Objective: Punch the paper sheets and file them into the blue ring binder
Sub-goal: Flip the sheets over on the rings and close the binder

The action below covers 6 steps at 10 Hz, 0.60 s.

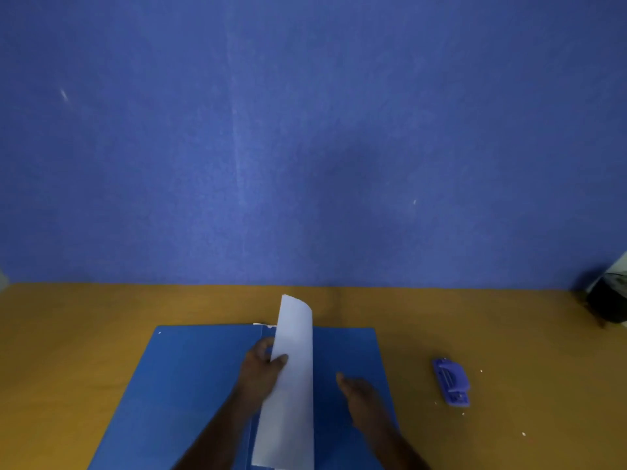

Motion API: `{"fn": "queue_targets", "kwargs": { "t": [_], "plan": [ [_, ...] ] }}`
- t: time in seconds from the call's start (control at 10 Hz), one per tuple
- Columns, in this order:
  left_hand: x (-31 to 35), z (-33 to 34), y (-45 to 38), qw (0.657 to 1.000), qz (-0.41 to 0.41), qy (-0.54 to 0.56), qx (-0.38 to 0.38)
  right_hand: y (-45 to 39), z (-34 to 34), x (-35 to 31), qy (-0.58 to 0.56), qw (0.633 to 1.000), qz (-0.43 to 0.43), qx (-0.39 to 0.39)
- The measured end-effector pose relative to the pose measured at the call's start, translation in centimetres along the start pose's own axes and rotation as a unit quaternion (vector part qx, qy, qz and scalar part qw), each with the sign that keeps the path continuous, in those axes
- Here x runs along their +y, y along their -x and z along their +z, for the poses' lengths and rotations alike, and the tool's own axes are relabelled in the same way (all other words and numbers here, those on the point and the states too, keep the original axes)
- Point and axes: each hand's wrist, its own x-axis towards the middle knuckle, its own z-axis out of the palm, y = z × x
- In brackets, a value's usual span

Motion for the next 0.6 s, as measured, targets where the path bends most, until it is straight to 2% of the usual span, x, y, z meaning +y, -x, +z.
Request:
{"fn": "queue_targets", "kwargs": {
  "t": [0.1,0.2,0.3,0.4,0.5,0.6],
  "plan": [
    [0.7,2.5,0.5,0.999,-0.009,-0.005,-0.053,0.3,0.1,-1.5,-0.039,0.999,-0.004,-0.03],
    [1.1,4.8,1.3,0.991,-0.042,0.042,-0.122,0.5,0.0,-2.2,-0.042,0.997,0.043,-0.042],
    [0.8,6.4,2.2,0.979,-0.07,0.03,-0.191,1.2,-0.1,-3.8,-0.054,0.996,0.067,-0.022],
    [0.1,7.3,2.4,0.972,-0.082,-0.051,-0.215,0.7,-1.5,-2.5,-0.072,0.994,0.086,-0.016],
    [-0.5,7.5,2.7,0.969,-0.088,-0.092,-0.213,1.5,-4.8,-1.2,0.027,0.977,-0.158,0.141],
    [-0.8,7.6,2.7,0.971,-0.078,-0.105,-0.199,-0.8,-5.6,0.9,0.289,0.897,-0.269,0.199]
  ]
}}
